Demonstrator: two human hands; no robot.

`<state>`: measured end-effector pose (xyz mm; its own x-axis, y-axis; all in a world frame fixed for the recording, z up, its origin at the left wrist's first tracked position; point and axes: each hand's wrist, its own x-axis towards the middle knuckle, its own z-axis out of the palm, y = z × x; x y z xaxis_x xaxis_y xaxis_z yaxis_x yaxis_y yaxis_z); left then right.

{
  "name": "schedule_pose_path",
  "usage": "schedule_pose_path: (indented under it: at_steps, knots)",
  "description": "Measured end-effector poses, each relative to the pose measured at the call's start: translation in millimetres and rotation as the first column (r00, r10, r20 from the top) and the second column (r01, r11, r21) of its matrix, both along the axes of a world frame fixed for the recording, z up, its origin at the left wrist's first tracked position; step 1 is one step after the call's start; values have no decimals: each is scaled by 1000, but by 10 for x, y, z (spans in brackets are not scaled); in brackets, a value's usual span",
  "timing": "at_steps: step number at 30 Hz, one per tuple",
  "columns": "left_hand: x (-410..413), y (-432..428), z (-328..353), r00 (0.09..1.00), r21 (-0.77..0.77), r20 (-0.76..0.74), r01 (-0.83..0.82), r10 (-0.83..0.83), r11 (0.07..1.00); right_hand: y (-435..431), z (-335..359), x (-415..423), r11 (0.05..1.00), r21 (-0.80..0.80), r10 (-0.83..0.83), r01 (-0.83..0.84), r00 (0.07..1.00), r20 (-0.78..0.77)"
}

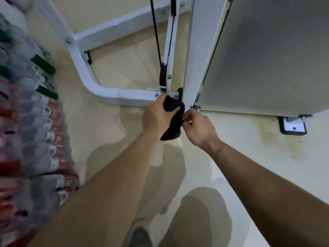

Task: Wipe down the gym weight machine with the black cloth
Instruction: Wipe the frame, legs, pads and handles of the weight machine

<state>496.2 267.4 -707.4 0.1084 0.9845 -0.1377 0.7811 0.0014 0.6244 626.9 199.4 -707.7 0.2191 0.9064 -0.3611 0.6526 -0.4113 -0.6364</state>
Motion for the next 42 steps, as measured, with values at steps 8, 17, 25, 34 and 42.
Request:
schedule_pose_path:
  at_steps: [8,17,25,34,42]
  knots:
    - [-257,-1263,1755,993,-198,107,-19,40,980,-1008,1606,-137,986,117,123,-116,991,-57]
    - [-336,-2371,4291,953,-453,299,99,46,886,-2014,4221,436,986,-17,165,-166,986,-34]
    - [4,-3062,6162,990,-235,38,140,-134,962,-2646,6210,1120,964,-52,264,-261,961,82]
    - [459,-3669,7570,983,139,-59,182,-175,974,-3309,7726,1962,926,28,366,-376,915,168]
    - [1469,-3604,8752,988,249,107,82,-111,965,-3246,9021,2847,881,252,389,-401,916,98]
